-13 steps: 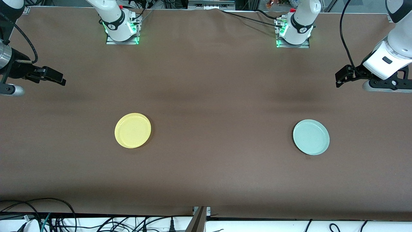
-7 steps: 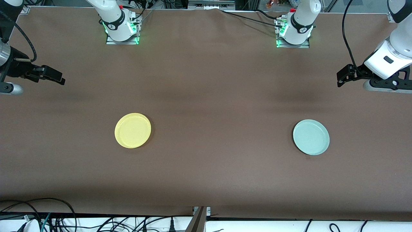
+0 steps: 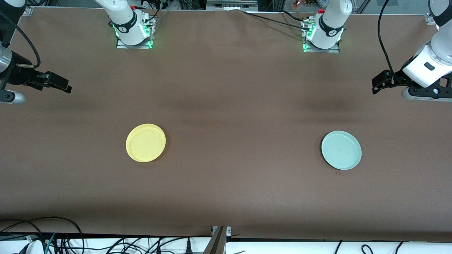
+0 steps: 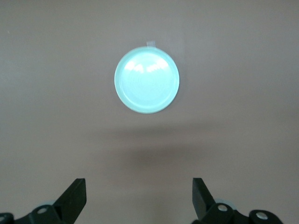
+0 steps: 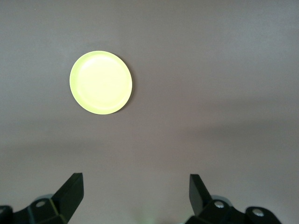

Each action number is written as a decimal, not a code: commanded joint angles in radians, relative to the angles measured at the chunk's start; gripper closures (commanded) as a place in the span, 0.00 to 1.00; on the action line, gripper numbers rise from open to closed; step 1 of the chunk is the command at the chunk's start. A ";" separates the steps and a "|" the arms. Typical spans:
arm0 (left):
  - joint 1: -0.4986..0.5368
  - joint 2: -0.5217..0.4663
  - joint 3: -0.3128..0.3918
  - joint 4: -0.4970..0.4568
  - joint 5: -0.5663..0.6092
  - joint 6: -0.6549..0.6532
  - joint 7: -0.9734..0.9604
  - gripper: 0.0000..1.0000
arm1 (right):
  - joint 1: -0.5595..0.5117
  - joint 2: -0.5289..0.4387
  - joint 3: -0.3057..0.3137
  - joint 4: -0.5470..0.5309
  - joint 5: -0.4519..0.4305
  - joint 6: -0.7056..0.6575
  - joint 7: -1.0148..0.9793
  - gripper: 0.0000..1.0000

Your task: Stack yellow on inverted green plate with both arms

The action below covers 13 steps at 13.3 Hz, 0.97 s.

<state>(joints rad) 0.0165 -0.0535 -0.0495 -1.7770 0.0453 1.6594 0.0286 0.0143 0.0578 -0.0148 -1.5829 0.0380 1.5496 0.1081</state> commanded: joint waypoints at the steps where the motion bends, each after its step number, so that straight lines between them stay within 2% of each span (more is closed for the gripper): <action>1: 0.002 0.035 0.003 0.033 0.018 -0.038 0.028 0.00 | -0.007 -0.004 0.004 0.001 -0.007 -0.002 0.005 0.00; 4: 0.022 0.064 0.003 0.031 0.018 -0.050 0.049 0.00 | -0.008 -0.004 0.001 0.001 -0.009 -0.002 0.005 0.00; 6: 0.042 0.128 0.003 0.034 0.018 -0.079 0.100 0.00 | -0.010 -0.006 0.001 0.003 -0.009 -0.002 0.005 0.00; 8: 0.071 0.200 0.003 0.054 0.019 -0.055 0.114 0.00 | -0.008 -0.006 0.001 0.003 -0.010 -0.003 0.005 0.00; 11: 0.086 0.315 0.003 0.062 0.019 0.112 0.145 0.00 | -0.010 -0.006 0.001 0.001 -0.012 -0.005 0.005 0.00; 13: 0.117 0.395 0.003 0.062 0.019 0.248 0.245 0.00 | -0.008 -0.006 0.001 0.001 -0.012 -0.003 0.005 0.00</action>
<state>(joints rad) 0.1059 0.2544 -0.0411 -1.7635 0.0470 1.8343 0.1829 0.0133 0.0580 -0.0200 -1.5832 0.0380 1.5497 0.1081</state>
